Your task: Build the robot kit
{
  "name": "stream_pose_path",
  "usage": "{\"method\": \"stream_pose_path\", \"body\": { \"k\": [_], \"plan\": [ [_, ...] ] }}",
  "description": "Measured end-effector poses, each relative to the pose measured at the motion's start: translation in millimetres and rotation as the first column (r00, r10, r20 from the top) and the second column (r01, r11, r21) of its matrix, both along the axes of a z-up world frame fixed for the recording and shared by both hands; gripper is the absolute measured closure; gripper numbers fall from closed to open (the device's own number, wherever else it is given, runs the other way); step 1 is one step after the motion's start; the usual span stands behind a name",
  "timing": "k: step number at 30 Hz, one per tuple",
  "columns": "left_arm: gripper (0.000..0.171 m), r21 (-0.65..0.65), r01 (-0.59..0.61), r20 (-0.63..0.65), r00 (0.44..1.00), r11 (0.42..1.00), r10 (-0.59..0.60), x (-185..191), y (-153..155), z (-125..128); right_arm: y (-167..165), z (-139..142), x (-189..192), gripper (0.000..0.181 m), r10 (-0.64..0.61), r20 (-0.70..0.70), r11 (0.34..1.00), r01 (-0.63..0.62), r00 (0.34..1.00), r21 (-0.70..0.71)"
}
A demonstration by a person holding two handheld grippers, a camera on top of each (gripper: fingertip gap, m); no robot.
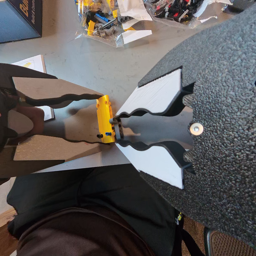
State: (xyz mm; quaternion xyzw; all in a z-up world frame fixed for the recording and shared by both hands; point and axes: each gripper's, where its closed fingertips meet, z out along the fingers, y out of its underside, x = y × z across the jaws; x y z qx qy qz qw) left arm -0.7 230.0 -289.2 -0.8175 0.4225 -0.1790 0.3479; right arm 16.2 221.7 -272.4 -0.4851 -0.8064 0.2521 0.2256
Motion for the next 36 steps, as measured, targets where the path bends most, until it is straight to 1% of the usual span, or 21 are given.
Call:
{"method": "stream_pose_path", "body": {
  "k": [6,11,15,26,28,30,32,36],
  "plan": [
    [0.096,-0.002,0.000,0.001,1.000,1.000,0.000,0.1,-0.1,-0.1,-1.4,1.3,-1.3,0.148,-0.022,-0.087,0.995,0.014,0.996,-0.095],
    [0.096,-0.006,0.002,0.004,1.000,1.000,-0.002,0.0,-0.2,-0.1,0.3,-4.0,1.9,0.148,-0.045,-0.112,0.992,0.031,0.993,-0.125],
    [0.096,-0.005,0.001,0.003,1.000,1.000,-0.001,0.0,-0.2,-0.1,-0.9,-1.0,0.5,0.149,-0.053,-0.150,0.991,0.033,0.987,-0.132],
    [0.096,-0.001,-0.005,0.001,1.000,1.000,0.005,-0.4,0.7,-0.2,-0.1,-0.1,-0.3,0.149,-0.082,-0.175,0.988,0.057,0.981,-0.143],
    [0.096,-0.001,-0.006,0.001,1.000,1.000,0.006,-0.5,0.8,-0.1,-2.3,4.0,-3.7,0.149,-0.083,-0.203,0.988,0.054,0.976,-0.144],
    [0.096,-0.001,-0.007,0.000,1.000,1.000,0.007,-0.5,0.7,-0.1,-3.6,5.1,-5.7,0.149,-0.067,-0.211,0.993,0.043,0.975,-0.113],
    [0.096,-0.001,-0.009,0.001,1.000,1.000,0.009,-0.5,0.8,-0.2,-2.6,4.1,-4.1,0.149,-0.050,-0.187,0.996,0.036,0.981,-0.078],
    [0.096,-0.001,-0.010,0.001,1.000,1.000,0.010,-0.5,0.8,-0.2,-2.6,4.4,-4.6,0.149,-0.072,-0.202,0.991,0.047,0.977,-0.123]
  ]
}}
